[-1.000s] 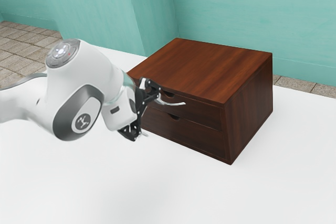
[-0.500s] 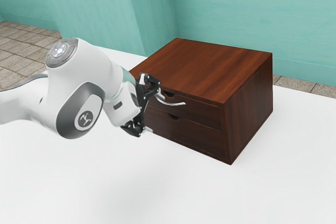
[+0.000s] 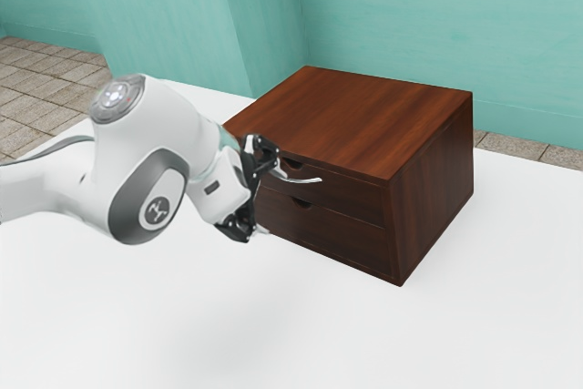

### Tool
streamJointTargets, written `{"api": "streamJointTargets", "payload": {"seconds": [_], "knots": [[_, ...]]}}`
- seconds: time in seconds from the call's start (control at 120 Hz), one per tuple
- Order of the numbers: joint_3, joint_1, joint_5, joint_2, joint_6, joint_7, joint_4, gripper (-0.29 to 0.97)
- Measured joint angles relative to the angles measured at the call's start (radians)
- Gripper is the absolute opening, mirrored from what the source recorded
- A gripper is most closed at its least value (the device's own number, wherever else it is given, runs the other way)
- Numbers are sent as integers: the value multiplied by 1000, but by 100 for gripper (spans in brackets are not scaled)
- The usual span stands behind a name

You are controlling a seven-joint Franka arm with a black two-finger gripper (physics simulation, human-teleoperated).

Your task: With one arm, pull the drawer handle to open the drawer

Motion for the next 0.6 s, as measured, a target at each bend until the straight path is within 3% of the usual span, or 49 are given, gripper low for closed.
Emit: {"api": "streamJointTargets", "payload": {"seconds": [0.6], "knots": [[-3, -1, -1, 63, 28, -26, 38, 68]]}}
